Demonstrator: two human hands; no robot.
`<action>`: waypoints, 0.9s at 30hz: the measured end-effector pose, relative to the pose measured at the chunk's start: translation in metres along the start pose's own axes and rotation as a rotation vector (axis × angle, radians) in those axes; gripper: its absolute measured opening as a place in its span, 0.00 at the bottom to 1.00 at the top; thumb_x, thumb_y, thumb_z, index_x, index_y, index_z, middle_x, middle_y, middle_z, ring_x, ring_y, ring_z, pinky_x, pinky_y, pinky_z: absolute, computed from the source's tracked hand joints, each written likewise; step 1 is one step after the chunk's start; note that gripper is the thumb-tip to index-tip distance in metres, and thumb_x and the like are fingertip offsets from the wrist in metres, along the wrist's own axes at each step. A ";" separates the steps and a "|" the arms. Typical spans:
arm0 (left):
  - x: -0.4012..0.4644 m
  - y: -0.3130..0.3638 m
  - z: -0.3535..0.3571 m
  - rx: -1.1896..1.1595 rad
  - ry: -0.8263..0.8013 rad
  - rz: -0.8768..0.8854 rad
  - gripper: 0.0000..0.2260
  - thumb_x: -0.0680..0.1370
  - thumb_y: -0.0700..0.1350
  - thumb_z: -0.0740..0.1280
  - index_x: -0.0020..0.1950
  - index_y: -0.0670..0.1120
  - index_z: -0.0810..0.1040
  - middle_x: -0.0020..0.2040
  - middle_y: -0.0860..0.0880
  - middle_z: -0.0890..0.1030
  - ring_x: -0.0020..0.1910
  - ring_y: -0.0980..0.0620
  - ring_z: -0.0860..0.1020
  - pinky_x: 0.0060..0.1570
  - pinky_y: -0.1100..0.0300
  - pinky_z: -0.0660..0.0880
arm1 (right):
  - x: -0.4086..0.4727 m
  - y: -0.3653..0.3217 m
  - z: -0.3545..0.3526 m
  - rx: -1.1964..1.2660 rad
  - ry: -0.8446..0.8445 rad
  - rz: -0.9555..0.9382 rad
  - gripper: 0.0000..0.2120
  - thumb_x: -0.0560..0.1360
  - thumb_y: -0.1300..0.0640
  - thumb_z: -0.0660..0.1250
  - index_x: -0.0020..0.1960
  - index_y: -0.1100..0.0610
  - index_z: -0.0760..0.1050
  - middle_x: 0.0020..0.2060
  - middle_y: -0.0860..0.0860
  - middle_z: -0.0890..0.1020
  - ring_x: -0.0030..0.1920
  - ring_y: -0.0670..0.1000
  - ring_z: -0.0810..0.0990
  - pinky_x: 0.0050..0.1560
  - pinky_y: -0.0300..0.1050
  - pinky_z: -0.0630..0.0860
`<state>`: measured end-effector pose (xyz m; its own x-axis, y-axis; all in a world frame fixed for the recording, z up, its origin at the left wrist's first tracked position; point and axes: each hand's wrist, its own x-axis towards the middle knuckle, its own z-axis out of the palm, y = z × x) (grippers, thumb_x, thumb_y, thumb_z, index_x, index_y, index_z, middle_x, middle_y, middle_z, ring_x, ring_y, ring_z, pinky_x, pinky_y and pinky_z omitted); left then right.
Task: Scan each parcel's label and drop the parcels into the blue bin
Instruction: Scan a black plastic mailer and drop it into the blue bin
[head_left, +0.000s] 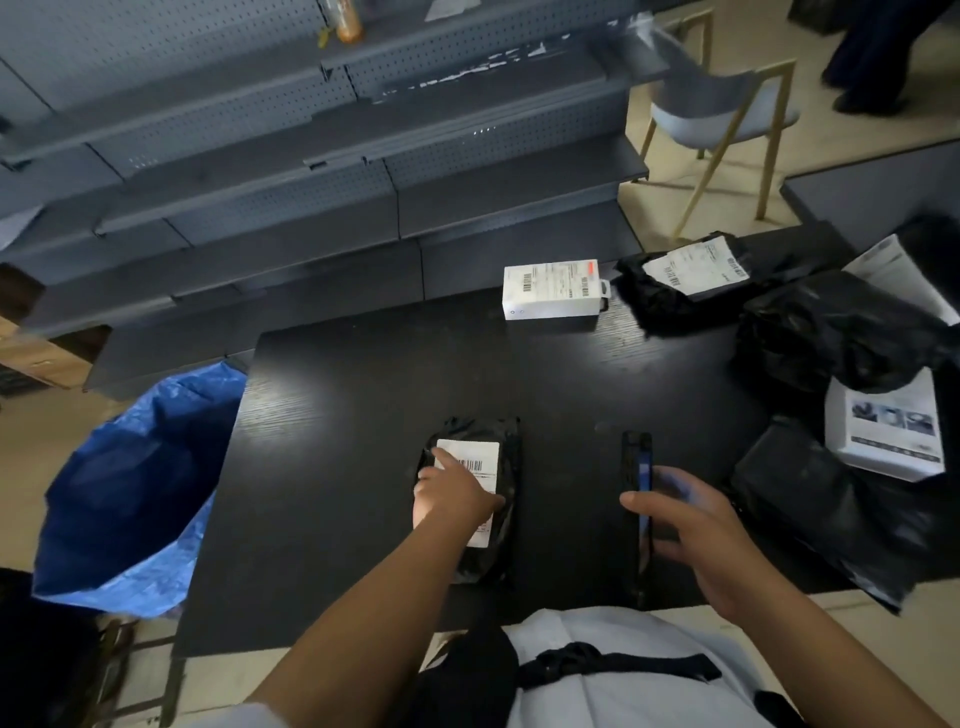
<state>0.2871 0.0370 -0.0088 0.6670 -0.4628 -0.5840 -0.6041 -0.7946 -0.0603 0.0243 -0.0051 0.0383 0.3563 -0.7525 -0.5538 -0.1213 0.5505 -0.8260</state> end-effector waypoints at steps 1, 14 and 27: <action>0.003 0.001 0.001 -0.022 -0.001 -0.024 0.59 0.71 0.66 0.73 0.81 0.39 0.38 0.73 0.40 0.69 0.69 0.41 0.73 0.62 0.48 0.74 | -0.001 0.002 -0.003 0.008 0.004 -0.001 0.40 0.67 0.52 0.78 0.77 0.55 0.69 0.67 0.57 0.77 0.63 0.60 0.79 0.64 0.64 0.78; 0.010 0.001 -0.002 0.134 -0.089 0.047 0.58 0.66 0.59 0.78 0.81 0.42 0.45 0.77 0.43 0.61 0.75 0.41 0.63 0.69 0.41 0.66 | -0.015 0.014 -0.030 0.076 0.120 0.010 0.36 0.70 0.54 0.78 0.76 0.55 0.70 0.67 0.57 0.77 0.62 0.61 0.79 0.58 0.60 0.81; 0.025 -0.085 0.001 1.077 0.165 1.014 0.42 0.79 0.40 0.68 0.82 0.59 0.45 0.83 0.44 0.48 0.81 0.39 0.49 0.78 0.41 0.47 | -0.024 0.021 -0.019 0.062 0.095 0.010 0.33 0.72 0.56 0.77 0.75 0.55 0.71 0.65 0.57 0.77 0.62 0.61 0.79 0.62 0.62 0.79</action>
<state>0.3547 0.0933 -0.0190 -0.2284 -0.7240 -0.6509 -0.8050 0.5164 -0.2920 -0.0048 0.0179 0.0322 0.2657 -0.7759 -0.5722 -0.0658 0.5775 -0.8137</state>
